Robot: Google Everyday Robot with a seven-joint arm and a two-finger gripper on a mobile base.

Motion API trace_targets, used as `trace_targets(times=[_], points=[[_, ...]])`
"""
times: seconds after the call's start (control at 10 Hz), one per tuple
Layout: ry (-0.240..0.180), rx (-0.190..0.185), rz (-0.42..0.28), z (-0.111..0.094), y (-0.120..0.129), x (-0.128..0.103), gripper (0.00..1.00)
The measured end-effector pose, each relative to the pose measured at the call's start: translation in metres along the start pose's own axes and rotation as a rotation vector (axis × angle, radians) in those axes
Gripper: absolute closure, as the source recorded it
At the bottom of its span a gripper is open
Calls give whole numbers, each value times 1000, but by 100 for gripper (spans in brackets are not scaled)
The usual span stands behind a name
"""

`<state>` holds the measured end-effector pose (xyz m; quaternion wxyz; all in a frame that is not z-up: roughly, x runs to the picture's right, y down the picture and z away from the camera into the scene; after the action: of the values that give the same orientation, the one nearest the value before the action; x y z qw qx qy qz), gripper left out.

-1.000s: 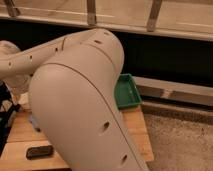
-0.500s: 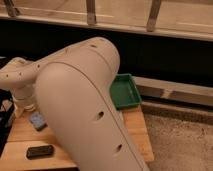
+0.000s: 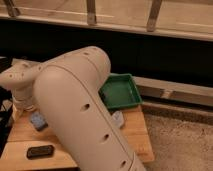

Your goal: Place sponge in paper cup

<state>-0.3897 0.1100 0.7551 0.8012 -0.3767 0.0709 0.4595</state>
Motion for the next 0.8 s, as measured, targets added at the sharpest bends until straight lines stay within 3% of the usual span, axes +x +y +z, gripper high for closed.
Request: trace_targets(times=[0.1,0.2,0.8], points=[[1,-28,-9,5,1,-4,20],[-6,-80,-19,10,0,-8,20],[-62,-202,-66,5,17,-7,20]])
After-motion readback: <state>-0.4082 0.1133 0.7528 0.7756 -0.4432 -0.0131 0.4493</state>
